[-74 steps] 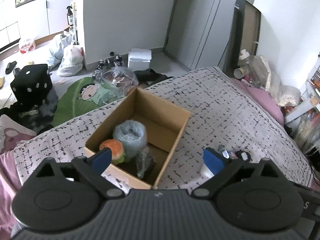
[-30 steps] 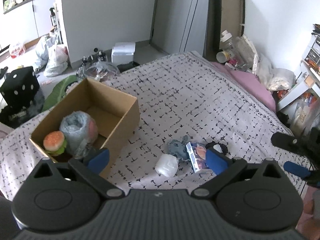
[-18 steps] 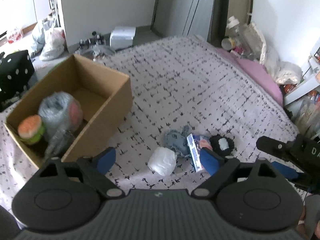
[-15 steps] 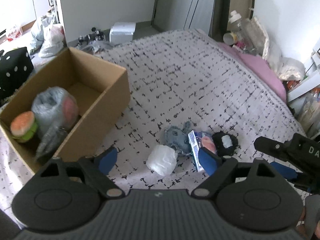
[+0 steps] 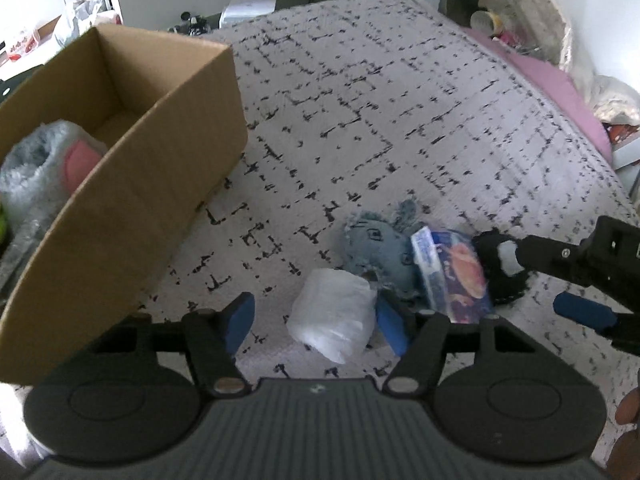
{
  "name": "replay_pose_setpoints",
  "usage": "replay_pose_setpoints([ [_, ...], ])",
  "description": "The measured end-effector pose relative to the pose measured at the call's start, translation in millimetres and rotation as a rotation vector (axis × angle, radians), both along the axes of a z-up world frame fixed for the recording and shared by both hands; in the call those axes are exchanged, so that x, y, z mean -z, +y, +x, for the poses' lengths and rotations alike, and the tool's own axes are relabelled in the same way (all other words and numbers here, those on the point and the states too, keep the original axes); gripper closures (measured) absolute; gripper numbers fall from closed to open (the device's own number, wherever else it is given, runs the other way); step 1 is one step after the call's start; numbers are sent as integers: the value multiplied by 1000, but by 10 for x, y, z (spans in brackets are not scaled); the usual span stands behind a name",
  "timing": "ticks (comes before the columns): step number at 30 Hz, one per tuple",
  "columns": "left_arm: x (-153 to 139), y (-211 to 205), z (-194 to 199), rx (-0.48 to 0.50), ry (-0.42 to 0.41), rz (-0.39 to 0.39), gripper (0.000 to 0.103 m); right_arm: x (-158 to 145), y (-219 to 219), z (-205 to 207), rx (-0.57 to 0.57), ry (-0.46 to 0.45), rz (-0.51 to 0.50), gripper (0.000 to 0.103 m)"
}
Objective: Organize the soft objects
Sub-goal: 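Grasp the white roll with the left tool while the right tool grasps the black plush, then carry the white roll and black plush with both tools over the box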
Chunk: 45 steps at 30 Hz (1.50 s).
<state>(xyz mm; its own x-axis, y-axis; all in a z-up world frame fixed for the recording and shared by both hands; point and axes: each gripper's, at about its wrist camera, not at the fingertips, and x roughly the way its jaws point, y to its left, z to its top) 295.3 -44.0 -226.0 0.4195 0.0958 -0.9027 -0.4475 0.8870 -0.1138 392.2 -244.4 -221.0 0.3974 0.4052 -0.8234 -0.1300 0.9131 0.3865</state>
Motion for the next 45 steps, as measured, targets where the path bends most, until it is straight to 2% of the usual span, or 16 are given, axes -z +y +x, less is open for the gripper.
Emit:
replay_pose_setpoints([
  [1,23,18,13,-3,5,0,41,19,15,17,-3,-2,-12,25],
  [3,68,62,25,-14,12,-4,55,73,43,51,-6,1,-34,25],
  [4,73,78,26,-22,12,0,57,95,54,64,-8,2,-39,25],
  [10,67,139,31,-39,3,-25,58,136,141,96,-34,-28,-75,26],
  [12,60,164,19,-54,-3,-39,58,138,167,90,-45,-46,-99,37],
  [14,46,180,9,-65,-11,-48,58,135,175,90,-56,-57,-112,60],
  [16,24,178,-10,-68,-17,-53,58,124,152,92,-54,-50,-94,64],
  [18,-18,161,-44,-64,-27,-50,58,111,129,89,-56,-40,-87,78],
  [26,-295,153,-196,-57,-99,-56,58,-102,-16,-36,-25,-88,-43,80],
  [32,-566,143,-341,-42,-173,-49,58,-335,-11,-221,-38,-155,-57,80],
  [37,-756,197,-457,-26,-196,-53,58,-451,29,-321,-49,-172,-89,80],
  [45,-1139,428,-683,-18,-243,-25,58,-767,187,-538,-81,-256,-73,80],
])
